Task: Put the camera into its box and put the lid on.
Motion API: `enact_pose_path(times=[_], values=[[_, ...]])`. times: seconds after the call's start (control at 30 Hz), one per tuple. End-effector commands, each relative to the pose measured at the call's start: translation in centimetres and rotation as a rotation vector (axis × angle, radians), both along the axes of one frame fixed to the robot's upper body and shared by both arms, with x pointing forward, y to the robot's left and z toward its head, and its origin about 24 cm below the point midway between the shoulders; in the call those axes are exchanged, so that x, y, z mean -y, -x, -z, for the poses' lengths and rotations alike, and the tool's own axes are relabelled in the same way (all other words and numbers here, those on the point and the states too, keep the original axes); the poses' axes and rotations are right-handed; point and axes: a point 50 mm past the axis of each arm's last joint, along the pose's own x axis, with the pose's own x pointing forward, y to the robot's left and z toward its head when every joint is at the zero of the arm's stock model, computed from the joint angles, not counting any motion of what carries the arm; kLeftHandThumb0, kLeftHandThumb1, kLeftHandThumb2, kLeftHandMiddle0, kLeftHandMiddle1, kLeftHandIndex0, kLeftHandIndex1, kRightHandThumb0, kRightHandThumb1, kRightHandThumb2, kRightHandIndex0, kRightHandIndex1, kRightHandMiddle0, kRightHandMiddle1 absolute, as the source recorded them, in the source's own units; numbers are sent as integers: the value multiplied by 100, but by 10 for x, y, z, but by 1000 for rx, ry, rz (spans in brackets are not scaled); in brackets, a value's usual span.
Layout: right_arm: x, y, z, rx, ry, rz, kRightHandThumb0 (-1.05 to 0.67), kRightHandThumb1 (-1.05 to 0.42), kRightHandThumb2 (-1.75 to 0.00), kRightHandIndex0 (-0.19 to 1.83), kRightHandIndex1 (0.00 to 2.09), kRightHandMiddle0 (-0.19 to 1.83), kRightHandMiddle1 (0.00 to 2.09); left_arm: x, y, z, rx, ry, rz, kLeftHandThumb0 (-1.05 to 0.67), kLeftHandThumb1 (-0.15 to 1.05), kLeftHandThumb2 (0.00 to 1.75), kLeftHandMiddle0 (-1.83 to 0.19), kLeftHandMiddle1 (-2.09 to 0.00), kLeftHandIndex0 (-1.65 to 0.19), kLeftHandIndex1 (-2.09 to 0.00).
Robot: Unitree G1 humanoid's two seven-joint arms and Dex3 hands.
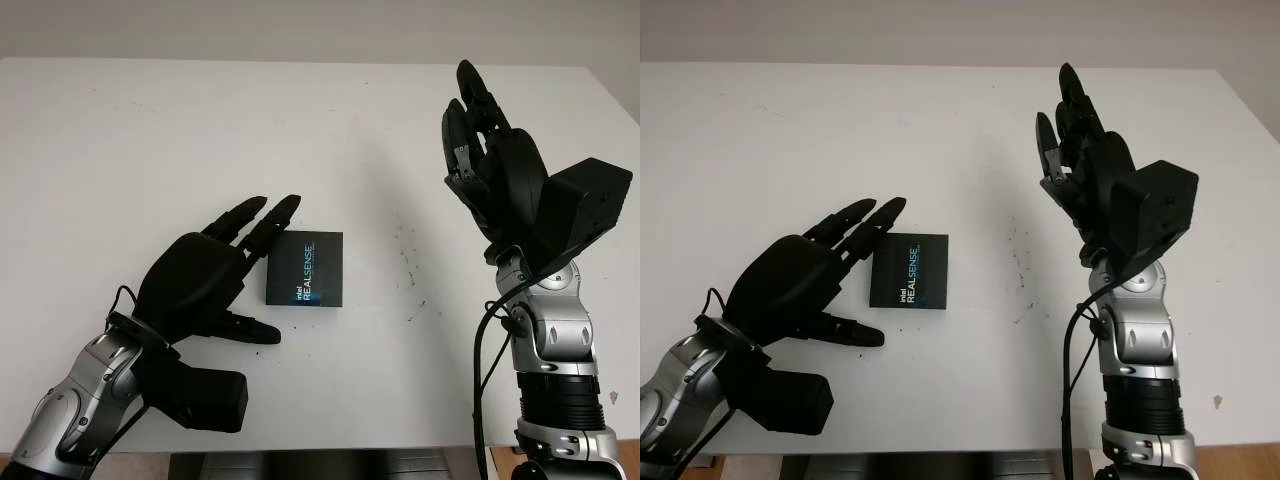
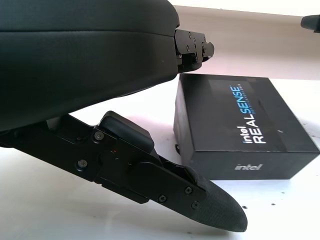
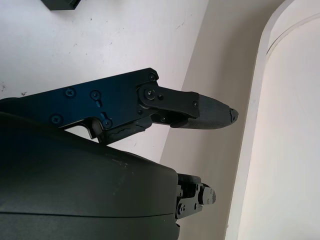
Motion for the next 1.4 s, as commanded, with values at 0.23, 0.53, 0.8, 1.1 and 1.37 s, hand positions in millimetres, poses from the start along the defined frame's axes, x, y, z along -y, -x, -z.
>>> enact_pose_path(times=[0.23,0.53,0.8,1.1,1.37], values=[[1,3,-3,29,-6,0,-59,-105,-56,-5,4,-1,0,6,-1,-6,15,46,29,-87,93,5,-6,-13,4,-8],[2,3,-2,29,-12,-3,-59,-105,-56,-5,4,1,0,5,1,-5,112,91,53,-71,96,5,18,-105,12,-64],[0,4,-1,26,-15,4,-59,-105,-56,-4,5,2,0,4,-1,-5,157,85,59,-61,98,6,19,-119,19,-90],[-1,4,-1,20,-28,4,-57,-105,-57,-5,5,2,0,5,-4,-6,169,65,44,-62,99,6,19,-116,19,-90],[0,4,-1,31,-15,9,-58,-105,-58,-4,5,3,0,6,-5,-6,132,41,38,-66,101,5,12,-73,18,-41]])
